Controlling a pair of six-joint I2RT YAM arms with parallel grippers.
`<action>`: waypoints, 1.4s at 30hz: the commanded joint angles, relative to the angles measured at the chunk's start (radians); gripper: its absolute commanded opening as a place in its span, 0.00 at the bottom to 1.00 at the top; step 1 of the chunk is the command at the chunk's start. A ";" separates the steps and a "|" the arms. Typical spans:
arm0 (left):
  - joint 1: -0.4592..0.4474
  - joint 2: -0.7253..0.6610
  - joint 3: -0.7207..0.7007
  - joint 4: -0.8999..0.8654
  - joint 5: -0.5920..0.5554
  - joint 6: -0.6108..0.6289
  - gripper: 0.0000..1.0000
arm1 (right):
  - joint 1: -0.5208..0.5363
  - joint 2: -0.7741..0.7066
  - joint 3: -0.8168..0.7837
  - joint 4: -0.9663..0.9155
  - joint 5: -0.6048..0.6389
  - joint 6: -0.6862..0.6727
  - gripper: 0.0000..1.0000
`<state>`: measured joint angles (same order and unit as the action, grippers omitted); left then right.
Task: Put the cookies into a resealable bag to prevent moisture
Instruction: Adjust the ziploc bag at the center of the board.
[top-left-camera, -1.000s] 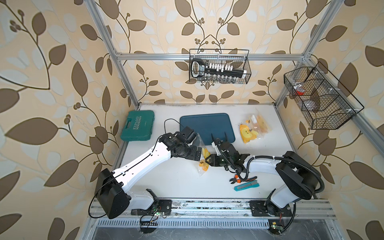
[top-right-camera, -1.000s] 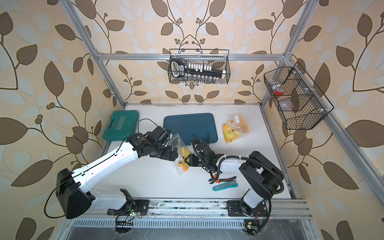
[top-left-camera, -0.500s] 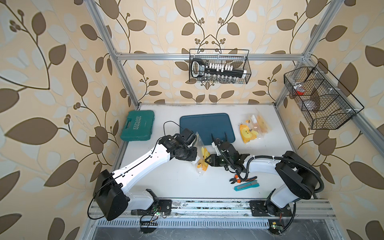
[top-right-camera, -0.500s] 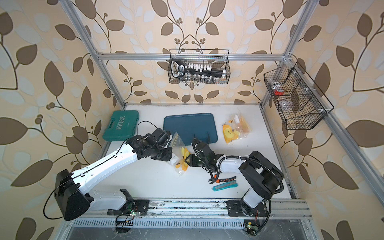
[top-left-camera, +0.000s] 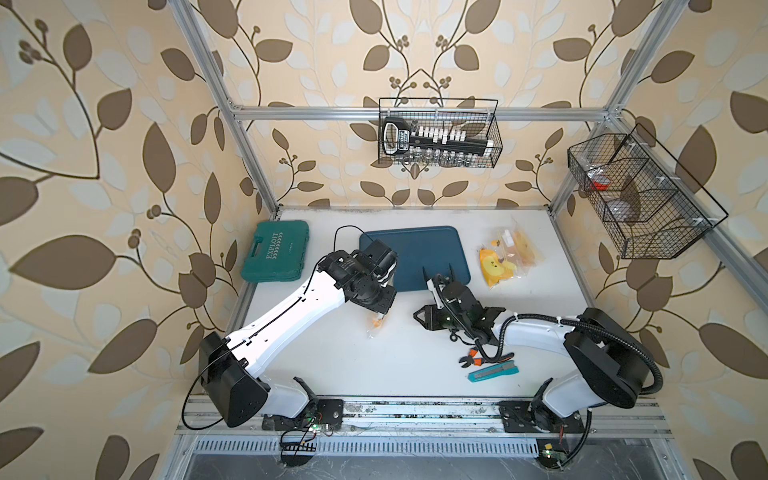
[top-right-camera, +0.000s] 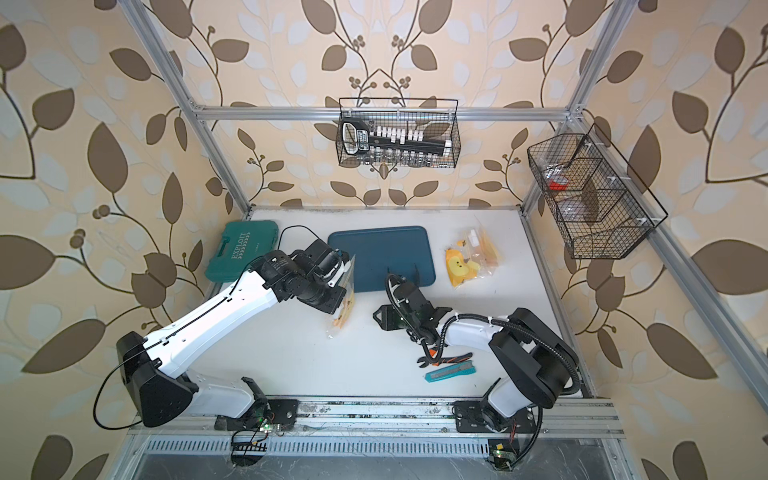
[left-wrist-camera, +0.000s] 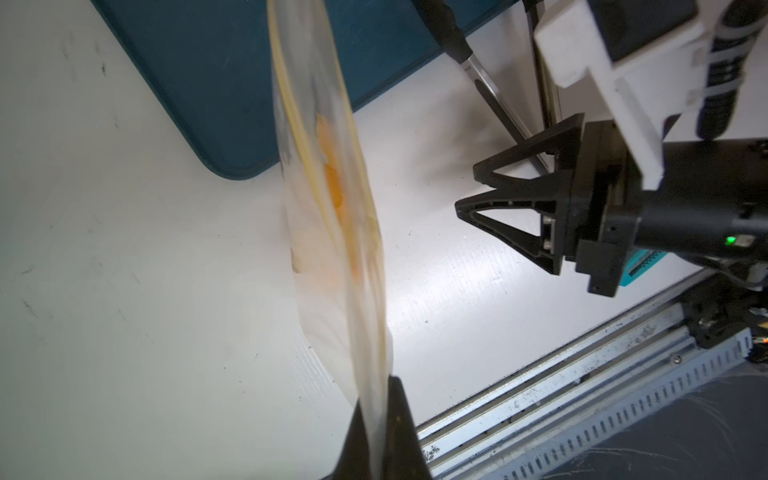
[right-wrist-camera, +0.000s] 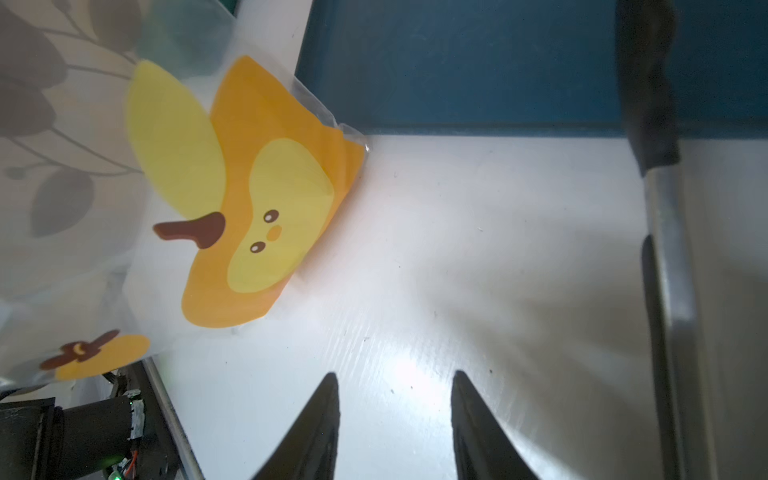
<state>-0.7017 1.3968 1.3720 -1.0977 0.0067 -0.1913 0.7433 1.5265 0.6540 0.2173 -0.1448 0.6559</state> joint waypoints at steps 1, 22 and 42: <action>-0.010 0.003 0.066 -0.018 -0.096 0.090 0.00 | -0.010 -0.055 -0.015 -0.008 0.044 -0.077 0.50; -0.009 -0.061 -0.180 0.260 -0.014 0.722 0.00 | -0.373 -0.279 -0.077 0.206 -0.131 -0.413 0.86; -0.009 -0.089 -0.212 0.291 -0.031 0.788 0.00 | -0.350 -0.026 0.206 -0.106 -0.814 -1.124 0.66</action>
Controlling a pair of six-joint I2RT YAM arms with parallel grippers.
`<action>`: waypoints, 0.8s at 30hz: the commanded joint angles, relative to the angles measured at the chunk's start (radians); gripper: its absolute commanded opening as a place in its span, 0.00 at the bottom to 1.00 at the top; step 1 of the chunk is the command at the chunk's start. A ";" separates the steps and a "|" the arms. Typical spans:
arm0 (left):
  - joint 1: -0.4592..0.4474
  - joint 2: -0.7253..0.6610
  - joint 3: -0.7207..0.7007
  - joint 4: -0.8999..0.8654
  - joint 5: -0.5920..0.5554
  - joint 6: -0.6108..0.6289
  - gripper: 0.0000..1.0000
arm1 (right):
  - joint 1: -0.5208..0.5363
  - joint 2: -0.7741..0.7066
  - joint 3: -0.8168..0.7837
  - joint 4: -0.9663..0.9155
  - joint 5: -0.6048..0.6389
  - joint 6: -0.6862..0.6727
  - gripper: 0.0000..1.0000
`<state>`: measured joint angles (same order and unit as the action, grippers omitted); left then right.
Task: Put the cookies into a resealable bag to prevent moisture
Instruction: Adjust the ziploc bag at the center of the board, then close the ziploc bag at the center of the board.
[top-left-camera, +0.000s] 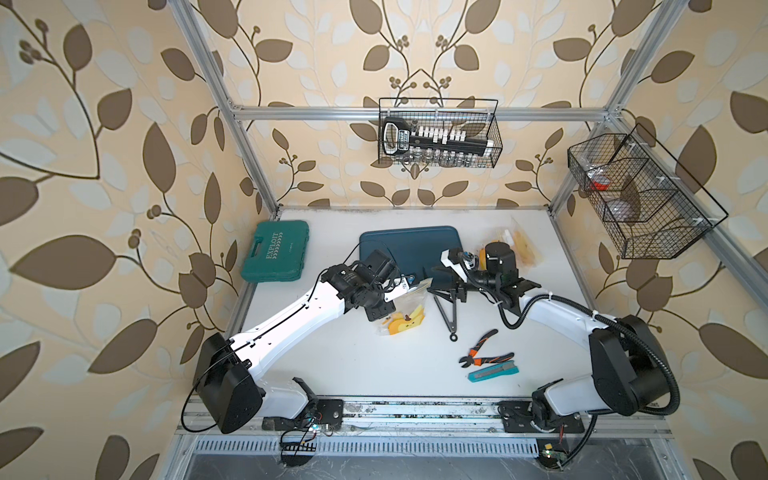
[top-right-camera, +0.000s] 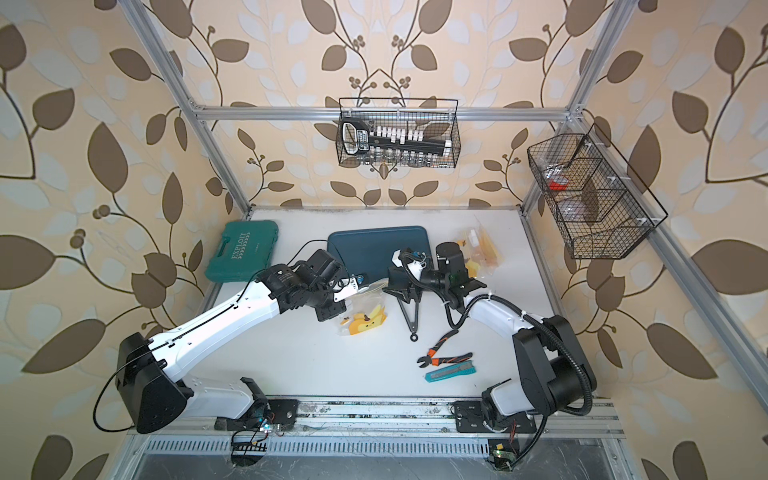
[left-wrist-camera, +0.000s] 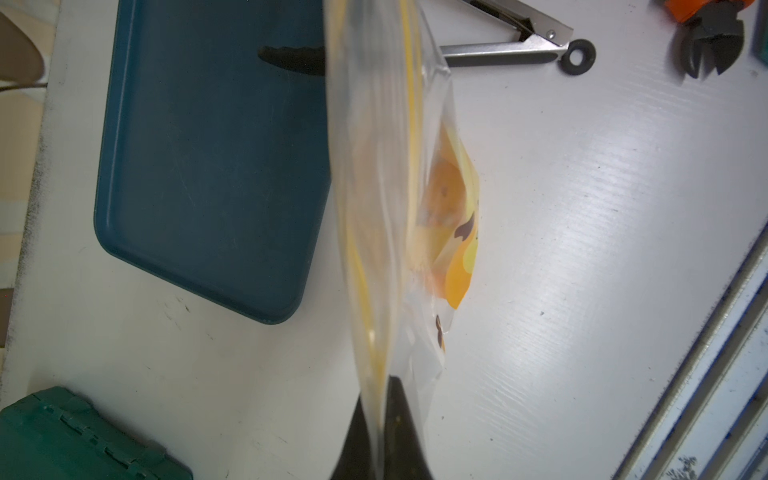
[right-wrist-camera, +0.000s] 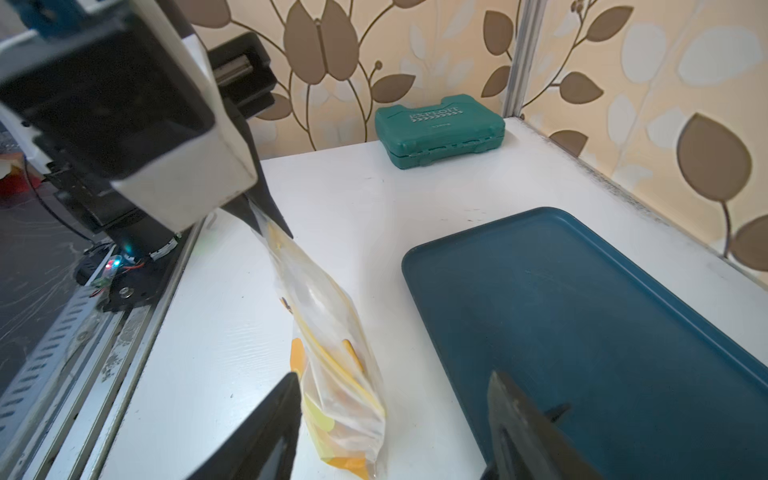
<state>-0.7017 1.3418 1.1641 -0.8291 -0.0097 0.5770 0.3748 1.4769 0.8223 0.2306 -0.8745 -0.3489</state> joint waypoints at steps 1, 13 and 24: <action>-0.010 -0.034 -0.004 0.025 -0.017 0.019 0.00 | 0.021 0.034 0.052 -0.141 -0.089 -0.133 0.63; -0.001 -0.030 -0.009 0.024 -0.032 0.022 0.00 | 0.033 0.024 0.075 -0.247 -0.114 -0.180 0.33; 0.004 -0.036 -0.011 0.024 -0.035 0.023 0.00 | 0.032 -0.001 0.057 -0.237 -0.098 -0.168 0.17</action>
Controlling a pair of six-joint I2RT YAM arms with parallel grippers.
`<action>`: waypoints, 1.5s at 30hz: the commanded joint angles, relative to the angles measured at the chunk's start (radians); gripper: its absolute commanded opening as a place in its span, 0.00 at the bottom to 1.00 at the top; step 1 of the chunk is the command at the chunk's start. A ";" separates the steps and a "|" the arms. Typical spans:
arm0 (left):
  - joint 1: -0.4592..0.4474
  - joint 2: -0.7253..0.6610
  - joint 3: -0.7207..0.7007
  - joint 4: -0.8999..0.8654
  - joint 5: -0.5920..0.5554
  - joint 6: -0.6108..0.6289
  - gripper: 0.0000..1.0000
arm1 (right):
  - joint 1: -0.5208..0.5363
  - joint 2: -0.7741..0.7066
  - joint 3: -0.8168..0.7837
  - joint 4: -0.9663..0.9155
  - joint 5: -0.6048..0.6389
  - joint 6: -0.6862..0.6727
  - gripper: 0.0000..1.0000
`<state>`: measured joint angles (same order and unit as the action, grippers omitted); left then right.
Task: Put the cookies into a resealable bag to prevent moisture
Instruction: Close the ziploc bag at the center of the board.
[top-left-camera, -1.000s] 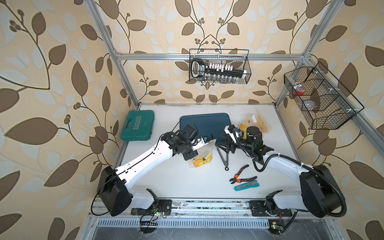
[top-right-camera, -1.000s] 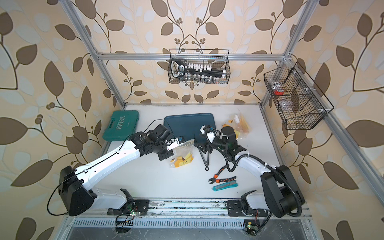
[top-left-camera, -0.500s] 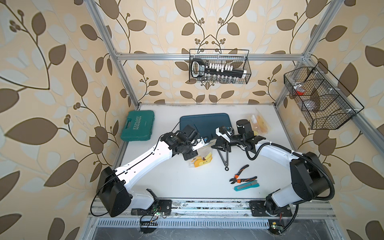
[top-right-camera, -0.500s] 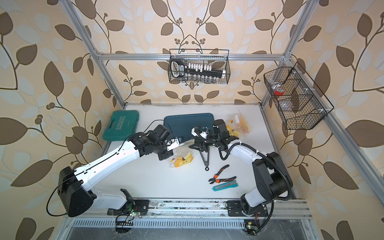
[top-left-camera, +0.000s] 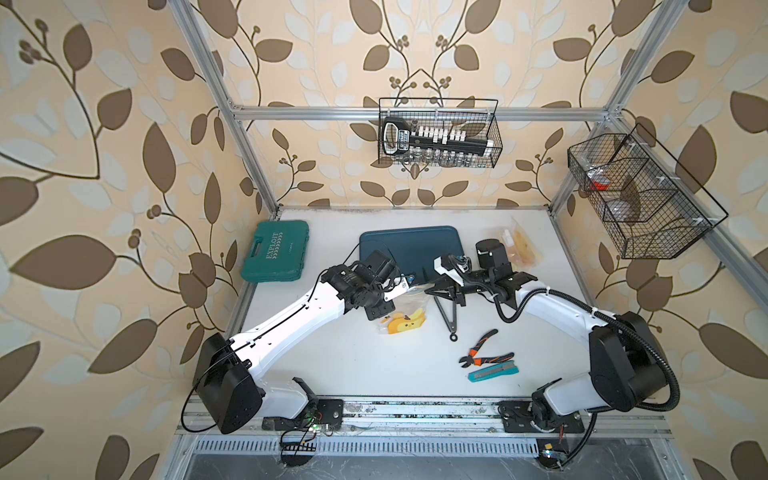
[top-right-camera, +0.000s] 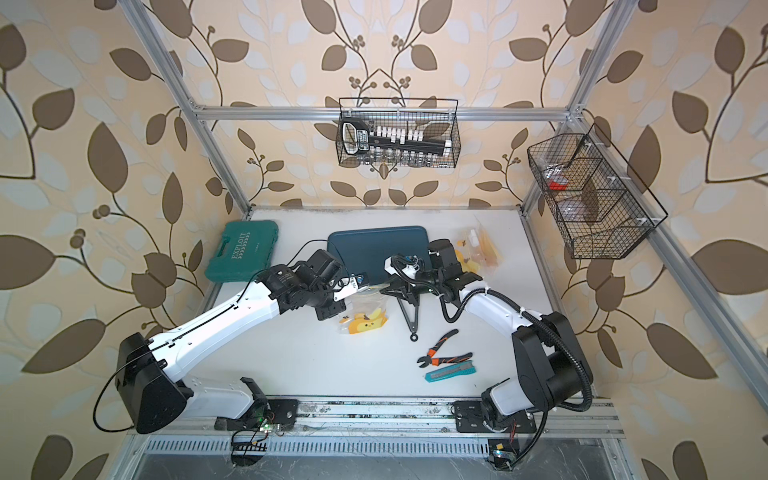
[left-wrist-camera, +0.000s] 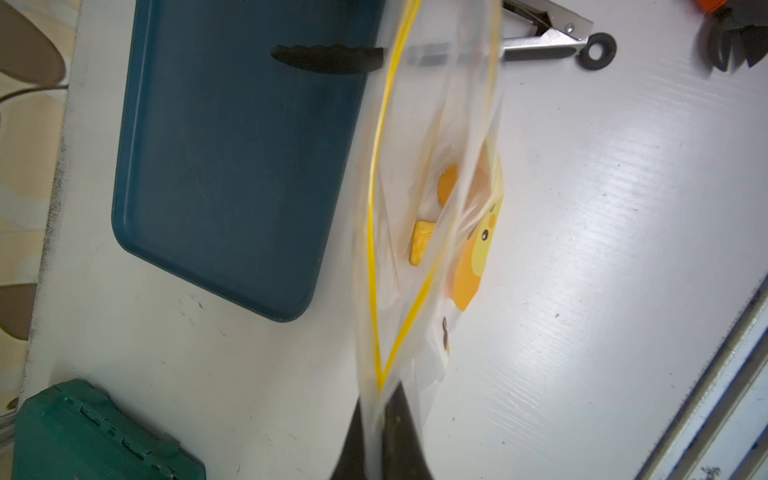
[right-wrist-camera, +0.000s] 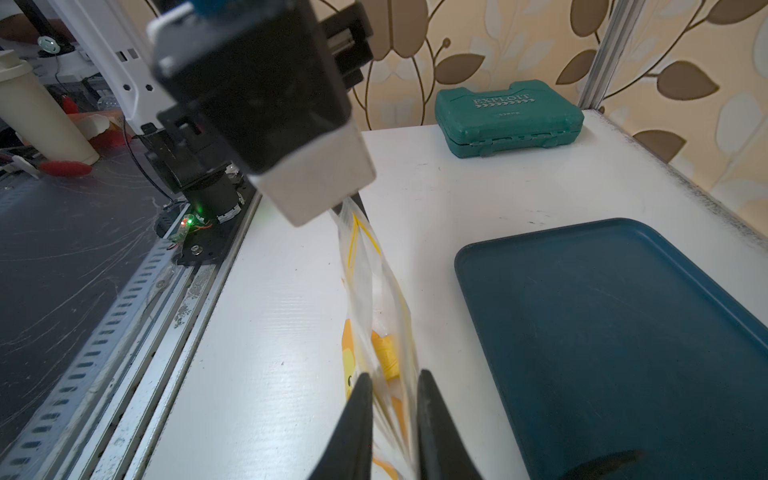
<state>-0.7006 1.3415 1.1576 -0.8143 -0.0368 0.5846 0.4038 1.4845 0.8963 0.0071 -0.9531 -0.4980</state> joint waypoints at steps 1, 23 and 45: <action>0.003 -0.038 -0.004 0.009 -0.008 0.016 0.00 | 0.004 -0.007 -0.017 -0.016 -0.017 -0.021 0.18; 0.020 -0.113 -0.061 0.023 0.047 0.003 0.21 | -0.003 -0.018 -0.028 0.001 0.051 -0.002 0.00; 0.041 -0.074 -0.009 -0.032 0.081 -0.005 0.13 | -0.013 -0.034 -0.033 0.008 0.060 0.010 0.00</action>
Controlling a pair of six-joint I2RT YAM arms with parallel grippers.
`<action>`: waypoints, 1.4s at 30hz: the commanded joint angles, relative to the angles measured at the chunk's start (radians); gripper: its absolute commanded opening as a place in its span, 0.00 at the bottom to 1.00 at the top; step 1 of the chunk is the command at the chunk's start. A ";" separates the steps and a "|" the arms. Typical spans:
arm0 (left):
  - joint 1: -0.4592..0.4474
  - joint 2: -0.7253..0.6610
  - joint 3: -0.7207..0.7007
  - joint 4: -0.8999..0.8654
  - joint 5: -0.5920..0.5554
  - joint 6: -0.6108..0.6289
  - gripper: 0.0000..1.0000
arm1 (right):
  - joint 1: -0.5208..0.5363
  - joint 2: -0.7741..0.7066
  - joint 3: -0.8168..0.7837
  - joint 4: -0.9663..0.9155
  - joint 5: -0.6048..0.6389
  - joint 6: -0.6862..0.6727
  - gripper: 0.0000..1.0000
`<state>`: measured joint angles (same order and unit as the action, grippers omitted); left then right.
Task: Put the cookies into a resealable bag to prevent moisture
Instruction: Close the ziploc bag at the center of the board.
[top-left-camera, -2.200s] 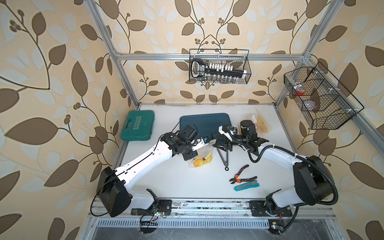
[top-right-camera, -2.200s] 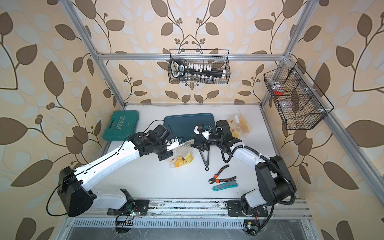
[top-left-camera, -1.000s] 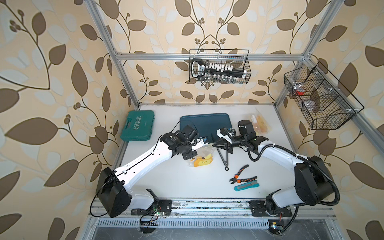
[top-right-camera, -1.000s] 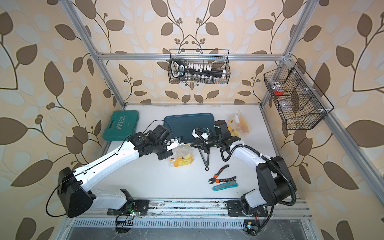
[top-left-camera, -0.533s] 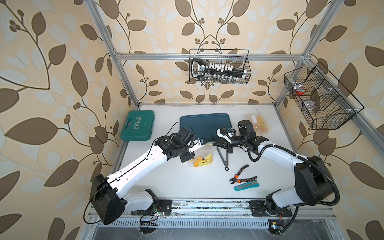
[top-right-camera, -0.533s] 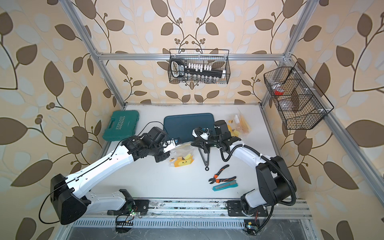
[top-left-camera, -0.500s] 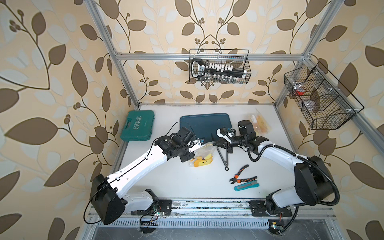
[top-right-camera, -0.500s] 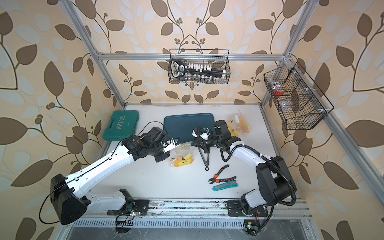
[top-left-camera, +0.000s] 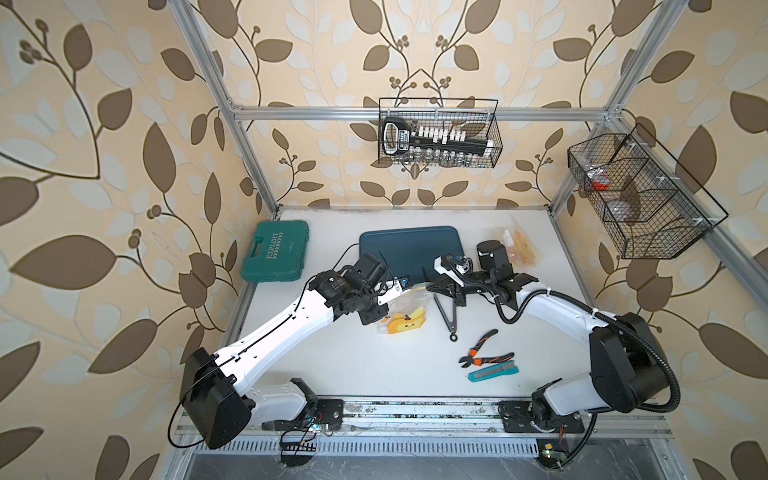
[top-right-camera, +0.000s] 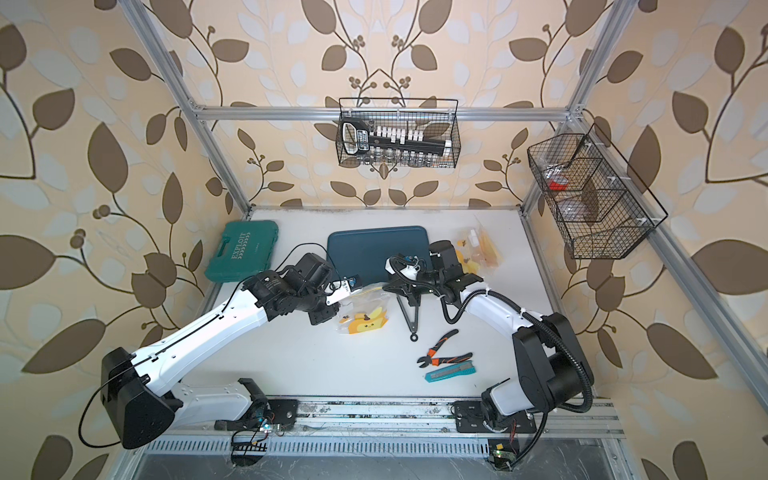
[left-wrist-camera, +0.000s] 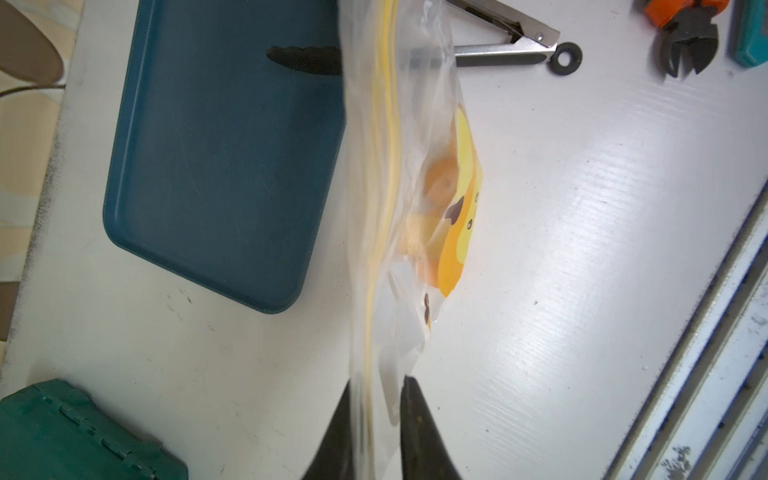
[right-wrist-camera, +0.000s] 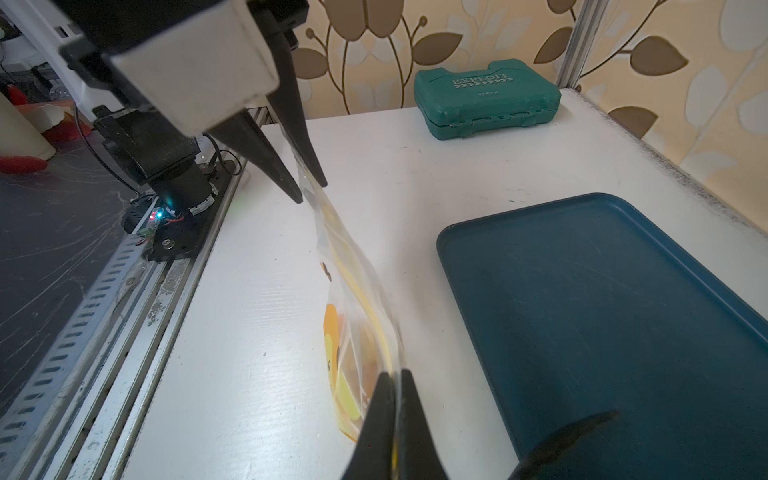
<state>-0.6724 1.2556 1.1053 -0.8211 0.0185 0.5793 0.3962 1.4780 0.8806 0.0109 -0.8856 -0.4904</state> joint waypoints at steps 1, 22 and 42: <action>0.012 0.017 0.048 -0.023 0.030 0.001 0.00 | -0.006 -0.028 -0.017 0.006 -0.008 0.003 0.00; 0.009 0.179 0.225 -0.043 0.187 -0.013 0.12 | -0.006 -0.025 -0.017 0.013 -0.017 0.008 0.00; -0.003 0.287 0.302 -0.026 0.203 -0.034 0.02 | -0.005 -0.045 -0.030 0.032 -0.025 0.018 0.00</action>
<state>-0.6731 1.5391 1.3628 -0.8612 0.1875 0.5510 0.3904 1.4502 0.8635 0.0315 -0.8867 -0.4717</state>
